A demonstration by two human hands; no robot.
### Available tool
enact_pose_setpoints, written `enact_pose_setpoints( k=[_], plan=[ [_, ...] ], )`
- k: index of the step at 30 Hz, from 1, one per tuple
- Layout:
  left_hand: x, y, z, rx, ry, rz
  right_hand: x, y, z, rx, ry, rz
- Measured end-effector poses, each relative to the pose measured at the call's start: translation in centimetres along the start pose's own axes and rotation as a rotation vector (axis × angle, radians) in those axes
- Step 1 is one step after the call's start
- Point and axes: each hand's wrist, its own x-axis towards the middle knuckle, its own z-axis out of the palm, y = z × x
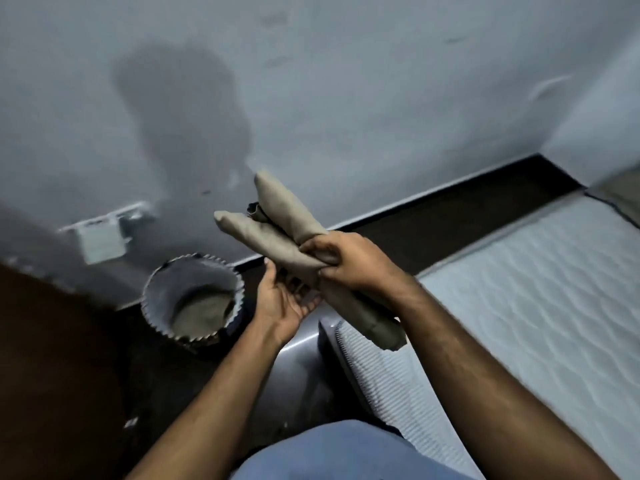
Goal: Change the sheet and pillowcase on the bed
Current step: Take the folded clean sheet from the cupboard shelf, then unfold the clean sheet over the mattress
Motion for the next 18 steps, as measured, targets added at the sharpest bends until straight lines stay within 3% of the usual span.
enact_pose_setpoints(
  k=[3, 10, 18],
  plan=[
    [0.4, -1.7, 2.6, 0.087, -0.168, -0.113, -4.4, 1.3, -0.9, 0.042, 0.141, 0.147],
    [-3.1, -8.3, 7.7, 0.423, -0.536, -0.279, -16.4, 1.3, -0.8, 0.477, 0.848, 0.540],
    [-10.7, -15.3, 10.9, 0.737, -0.886, -0.212, -27.9, 1.2, -0.2, 0.470, 1.141, 0.791]
  ],
)
